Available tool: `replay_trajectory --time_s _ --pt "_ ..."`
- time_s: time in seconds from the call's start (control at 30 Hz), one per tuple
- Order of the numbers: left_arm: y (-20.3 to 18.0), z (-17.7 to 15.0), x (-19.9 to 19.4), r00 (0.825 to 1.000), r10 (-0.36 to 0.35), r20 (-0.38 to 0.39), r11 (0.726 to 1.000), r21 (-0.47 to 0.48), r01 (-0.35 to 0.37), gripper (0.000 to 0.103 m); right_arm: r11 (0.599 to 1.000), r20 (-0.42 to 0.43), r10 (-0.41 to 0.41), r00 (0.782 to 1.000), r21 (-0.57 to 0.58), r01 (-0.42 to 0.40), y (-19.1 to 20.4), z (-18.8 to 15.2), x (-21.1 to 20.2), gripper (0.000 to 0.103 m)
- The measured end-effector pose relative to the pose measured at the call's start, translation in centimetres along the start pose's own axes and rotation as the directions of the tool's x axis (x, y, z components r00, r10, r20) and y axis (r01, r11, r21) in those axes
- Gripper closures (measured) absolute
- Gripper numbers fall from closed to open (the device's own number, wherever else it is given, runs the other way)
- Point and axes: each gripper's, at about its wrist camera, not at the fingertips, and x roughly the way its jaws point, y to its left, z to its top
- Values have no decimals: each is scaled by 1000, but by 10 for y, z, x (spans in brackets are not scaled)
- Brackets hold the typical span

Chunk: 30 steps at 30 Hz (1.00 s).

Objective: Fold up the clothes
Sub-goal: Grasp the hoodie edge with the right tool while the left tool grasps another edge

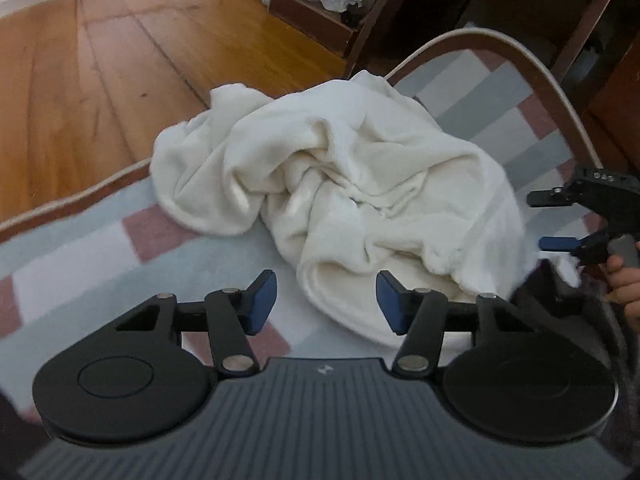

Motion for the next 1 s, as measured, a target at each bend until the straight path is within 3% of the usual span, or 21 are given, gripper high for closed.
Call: replay_trajectory --time_s 0.07,0.13,0.17,0.2,0.23,0.27,0.3,0.37,0.43,0.5,0.53,0.6,0.63,0.67,0.7,0.77,0.8,0.83,0.9,0.93,1.0 --pt "-2 5 15 1000 -11 20 999 35 11 49 999 -3 27 1000 -26 -27 -2 5 7 23" --pt "-6 10 29 999 -30 36 997 77 27 55 996 -1 53 999 -72 -53 -1 7 11 60" --pt "-9 13 36 999 -24 40 994 105 20 62 993 -1 66 998 -95 -66 0 7 12 67" --pt "-13 16 42 999 -12 40 991 135 6 69 990 -1 79 997 -118 -78 1 8 14 73" --pt "-17 19 49 999 0 41 986 164 -7 87 986 -1 92 996 -141 -91 1 9 16 73" --pt "-20 23 55 999 12 40 982 186 -19 89 981 -1 105 995 -164 -103 2 10 18 73" --pt "-22 26 59 999 19 41 980 196 -27 89 976 2 109 994 -192 -107 4 11 19 71" --pt "-22 35 67 998 26 53 982 185 -36 89 965 30 68 997 -255 -58 11 13 20 58" --pt "-20 44 74 997 42 67 985 166 -53 89 964 26 63 998 -260 -54 14 18 24 21" --pt "-12 54 81 995 65 81 990 118 -74 89 973 10 95 995 -212 -91 10 24 32 13" --pt "-7 59 86 995 59 79 995 77 -65 86 977 2 111 994 -186 -109 7 27 36 13" --pt "8 68 96 998 8 57 999 -38 -6 68 982 -13 141 990 -127 -142 -1 31 47 13" --pt "17 72 104 998 -54 33 991 -121 58 40 984 -18 145 989 -104 -146 -4 34 57 13" --pt "26 74 113 990 -137 19 966 -220 138 17 986 -17 143 990 -82 -143 -6 35 66 13" --pt "32 74 120 981 -193 26 935 -297 192 12 988 -14 145 989 -57 -146 -7 34 75 13" --pt "34 75 130 977 -209 35 914 -349 208 2 987 -11 157 988 -28 -157 -5 32 86 17" --pt "33 76 136 977 -211 36 906 -367 209 2 985 -8 165 986 -47 -165 0 30 87 32" --pt "28 77 141 987 -162 5 931 -332 155 4 982 -7 166 986 -87 -166 7 29 85 43" --pt "9 80 153 997 16 -81 984 -175 -30 49 977 9 161 987 -142 -159 17 25 77 58" --pt "-5 81 155 991 98 -86 992 -65 -104 57 975 22 158 987 -162 -152 21 22 71 68" --pt "-24 75 141 985 172 -17 984 56 -171 71 957 56 144 988 -262 -124 36 10 55 81"
